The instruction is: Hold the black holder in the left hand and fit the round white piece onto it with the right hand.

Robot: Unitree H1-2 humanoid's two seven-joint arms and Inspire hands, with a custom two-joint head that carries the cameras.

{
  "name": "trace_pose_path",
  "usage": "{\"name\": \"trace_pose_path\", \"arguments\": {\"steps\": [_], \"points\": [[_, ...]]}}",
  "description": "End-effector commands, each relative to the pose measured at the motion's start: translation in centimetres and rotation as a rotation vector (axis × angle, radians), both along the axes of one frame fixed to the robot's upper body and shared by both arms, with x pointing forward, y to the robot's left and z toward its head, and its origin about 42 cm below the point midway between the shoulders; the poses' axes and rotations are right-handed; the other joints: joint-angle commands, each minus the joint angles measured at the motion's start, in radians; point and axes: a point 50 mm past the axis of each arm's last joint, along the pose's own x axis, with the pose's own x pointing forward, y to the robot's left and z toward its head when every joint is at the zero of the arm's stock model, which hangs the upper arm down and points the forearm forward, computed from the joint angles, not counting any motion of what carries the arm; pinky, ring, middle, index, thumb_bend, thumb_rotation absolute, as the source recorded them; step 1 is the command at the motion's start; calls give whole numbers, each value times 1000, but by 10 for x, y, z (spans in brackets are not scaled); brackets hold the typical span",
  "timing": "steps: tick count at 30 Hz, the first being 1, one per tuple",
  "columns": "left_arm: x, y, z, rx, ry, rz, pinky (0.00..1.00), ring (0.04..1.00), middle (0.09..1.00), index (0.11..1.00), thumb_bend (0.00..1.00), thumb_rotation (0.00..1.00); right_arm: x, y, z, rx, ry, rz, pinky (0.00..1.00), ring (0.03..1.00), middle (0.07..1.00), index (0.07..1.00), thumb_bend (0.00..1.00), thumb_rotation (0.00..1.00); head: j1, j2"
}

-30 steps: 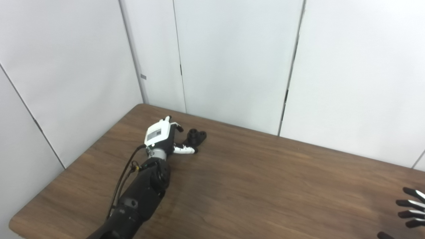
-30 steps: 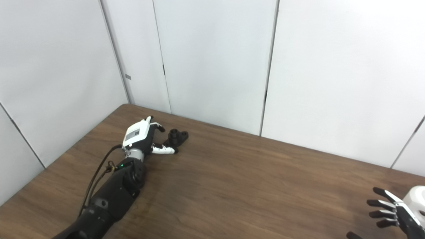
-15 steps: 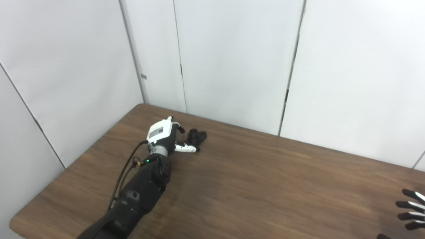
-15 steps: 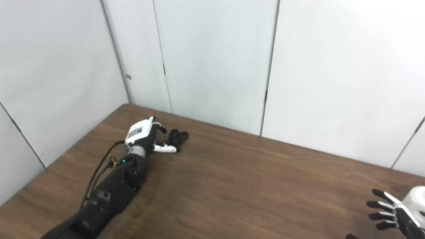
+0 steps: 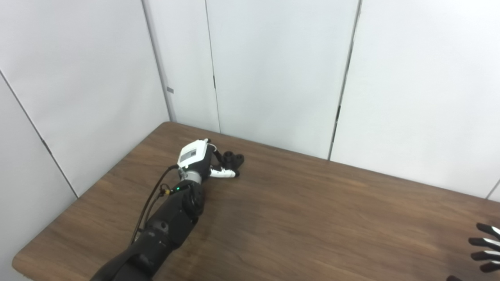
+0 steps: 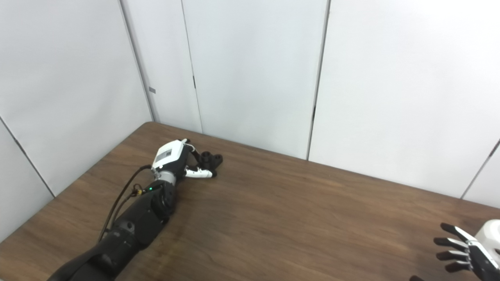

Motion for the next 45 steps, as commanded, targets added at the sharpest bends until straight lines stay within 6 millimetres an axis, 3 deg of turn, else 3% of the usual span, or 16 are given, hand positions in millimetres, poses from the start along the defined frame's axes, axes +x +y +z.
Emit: {"name": "trace_pose_path", "arguments": {"steps": [1,5,6,7,9,18,24,28,34,36,41,45], "points": [[8,0,10,15,-5,-41,968,999,903,463,910,260,3,-2,19,-11,-71,4,480,588,687,789,560,33,0,1],[5,0,8,-34,8,-47,996,1000,882,425,918,205,3,-3,19,-10,-74,1,478,585,686,786,563,11,-1,6],[5,0,7,-32,7,-49,998,999,877,450,726,141,3,-3,19,-9,-74,2,480,586,686,787,563,5,-1,9],[4,-1,7,-29,7,-50,999,995,871,463,627,108,2,-3,19,-9,-73,3,484,588,686,788,562,2,-1,9],[3,-1,6,-24,7,-56,1000,991,865,473,545,81,2,-3,19,-3,-69,1,487,591,687,787,563,0,-1,9],[-8,-7,10,15,-7,-156,1000,997,870,476,524,74,4,4,21,-11,-75,3,500,597,691,793,565,0,-42,20],[-29,-29,14,-63,-18,-283,999,1000,902,477,525,65,7,11,25,-12,-101,17,482,582,682,789,572,0,-107,37],[-43,-52,15,-86,-15,-391,1000,1000,927,479,525,61,8,15,28,-4,-106,18,476,578,677,775,587,0,-151,47],[-65,-108,20,-92,-1,-598,1000,1000,953,482,525,65,9,17,33,-21,-100,12,465,569,682,773,583,15,-230,69],[-70,-125,19,-125,6,-657,1000,1000,957,482,525,64,9,18,35,-22,-99,7,468,572,678,771,583,63,-249,75],[-78,-163,12,-115,37,-797,998,1000,958,482,524,69,11,20,40,-12,-109,4,456,567,677,767,581,113,-303,90],[-85,-191,-6,-141,53,-898,981,1000,948,483,524,67,11,22,44,-11,-107,0,460,573,677,769,574,133,-355,101]]}}
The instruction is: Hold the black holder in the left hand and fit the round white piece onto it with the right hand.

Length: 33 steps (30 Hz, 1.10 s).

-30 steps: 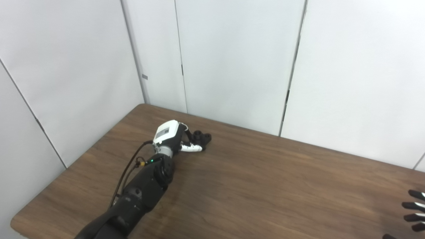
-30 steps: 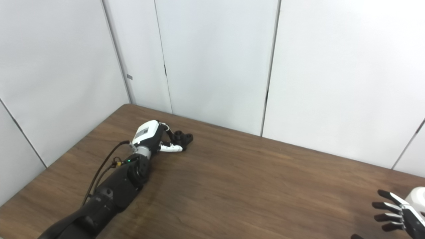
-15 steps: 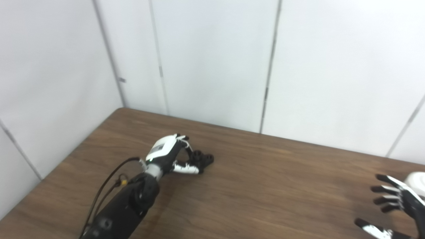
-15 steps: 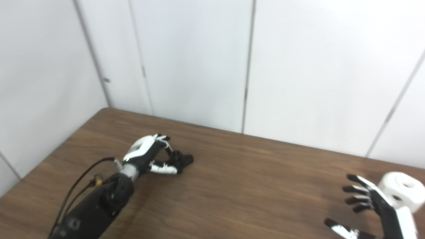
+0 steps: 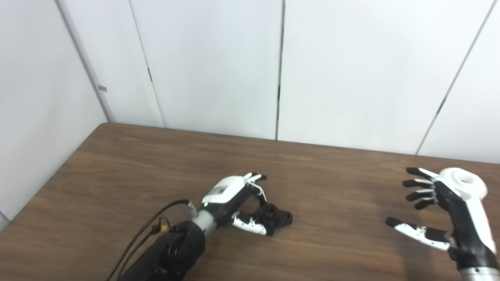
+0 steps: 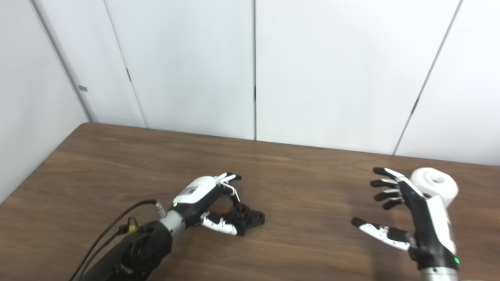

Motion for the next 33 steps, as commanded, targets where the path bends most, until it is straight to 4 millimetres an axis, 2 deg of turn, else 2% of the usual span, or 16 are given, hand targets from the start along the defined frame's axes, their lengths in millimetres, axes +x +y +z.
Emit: {"name": "trace_pose_path", "arguments": {"steps": [1,8,15,17,20,23,24,29,33], "points": [[-1,-23,-6,4,-4,-105,973,1000,952,483,524,68,5,4,22,-3,-77,14,463,575,679,770,574,138,-10,3],[-3,-51,-33,70,10,-220,936,1000,943,484,524,66,5,9,25,-10,-84,15,451,563,679,776,571,172,-80,11],[-3,-55,-42,117,36,-271,942,1000,943,485,524,64,4,12,32,-30,-90,9,450,566,678,762,577,152,-182,11],[-3,-51,-44,136,37,-279,931,1000,943,485,524,65,6,12,35,-52,-90,4,465,582,682,751,595,156,-241,4],[-3,-41,-49,152,29,-286,911,996,934,484,524,65,10,8,47,-194,-59,-41,509,625,705,754,637,207,-377,-24],[-2,-28,-51,165,22,-295,896,990,924,485,525,63,16,4,63,-319,-14,-108,549,687,757,778,699,249,-478,-50],[-2,-23,-49,171,23,-300,896,987,924,485,525,63,19,3,69,-364,6,-139,562,706,774,789,704,261,-542,-73],[-2,-8,-45,172,25,-326,858,957,908,485,524,56,40,-3,101,-568,98,-293,679,835,868,838,717,334,-679,-134],[-2,-3,-47,169,30,-345,837,939,896,485,524,54,59,-13,122,-722,161,-419,881,913,928,858,816,344,-758,-182]]}}
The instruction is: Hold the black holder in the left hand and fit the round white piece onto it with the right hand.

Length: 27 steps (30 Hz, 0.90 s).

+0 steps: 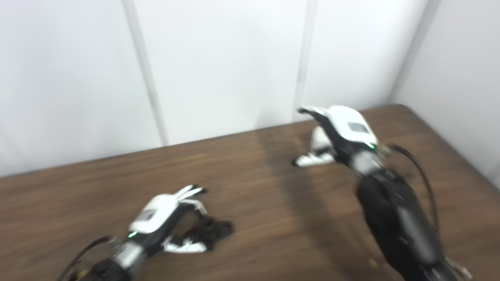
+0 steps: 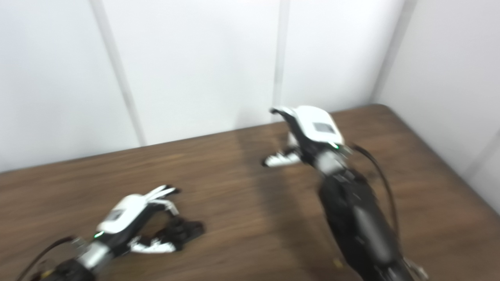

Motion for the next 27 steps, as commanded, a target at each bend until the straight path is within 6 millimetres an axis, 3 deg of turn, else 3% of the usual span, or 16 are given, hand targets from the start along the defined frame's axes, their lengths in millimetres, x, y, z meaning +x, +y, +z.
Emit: {"name": "trace_pose_path", "arguments": {"steps": [1,7,10,16,22,27], "points": [[-16,14,-33,127,133,-42,838,937,893,485,524,54,11,-9,27,-104,-16,-88,907,932,943,867,829,347,-26,-18],[-17,19,-37,124,149,-52,845,941,891,485,523,52,35,-31,46,-205,77,-211,910,973,985,874,913,316,-80,-49],[-16,22,-41,113,139,-57,823,927,885,485,523,53,46,-40,50,-230,116,-241,861,983,991,846,909,348,-102,-62],[-15,24,-45,114,134,-66,802,916,887,484,523,54,64,-51,48,-255,193,-272,901,1000,997,841,916,375,-119,-76],[-16,23,-41,127,159,-60,864,947,903,484,523,53,76,-53,43,-258,281,-279,916,1000,1000,870,993,397,-120,-78],[-18,25,-42,130,168,-58,895,968,914,484,523,53,86,-52,36,-239,332,-275,955,1000,1000,875,1000,401,-113,-74]]}}
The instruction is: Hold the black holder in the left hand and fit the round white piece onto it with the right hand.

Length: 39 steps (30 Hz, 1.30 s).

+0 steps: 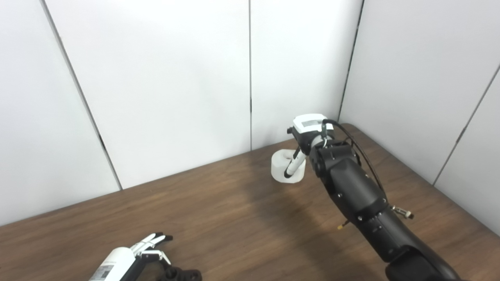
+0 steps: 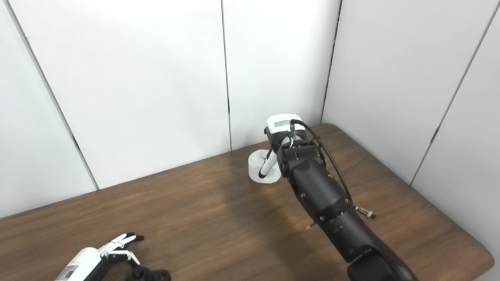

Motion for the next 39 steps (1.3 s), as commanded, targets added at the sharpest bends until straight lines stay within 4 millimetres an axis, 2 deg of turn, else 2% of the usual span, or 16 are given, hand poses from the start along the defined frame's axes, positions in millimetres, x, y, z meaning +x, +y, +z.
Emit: {"name": "trace_pose_path", "arguments": {"steps": [1,11,17,24,27,28,29,31,34,39], "points": [[-20,17,-35,163,147,-7,897,969,915,484,523,53,9,1,28,-7,-67,3,957,1000,1000,875,1000,401,0,-1],[-23,15,-36,167,140,-21,996,981,910,484,523,54,25,3,9,5,-30,-14,979,1000,997,873,1000,401,18,5],[-27,14,-38,148,133,-23,952,961,901,484,523,54,37,4,-5,15,-14,-5,969,1000,984,852,995,384,30,11],[-30,14,-39,150,140,-38,939,967,904,484,523,56,50,3,-24,32,-18,-2,947,967,938,718,938,297,47,19],[-32,14,-39,139,136,-36,937,967,902,484,523,56,51,3,-33,52,-64,4,914,912,868,610,895,225,52,26],[-33,14,-39,138,136,-36,928,964,899,484,522,56,51,3,-36,57,-83,10,908,889,839,538,676,179,54,31],[-34,14,-38,141,138,-34,917,963,899,484,522,56,50,3,-38,61,-104,15,902,863,805,511,602,160,54,31],[-34,15,-37,148,143,-34,908,964,901,484,522,56,48,3,-41,51,-143,28,870,809,748,485,536,137,56,34],[-34,16,-37,143,147,-29,894,959,898,484,522,56,46,3,-41,31,-188,49,863,787,730,481,525,133,60,40],[-35,14,-33,158,165,-30,936,978,914,485,522,56,43,4,-36,28,-222,63,880,789,717,481,523,135,96,60]]}}
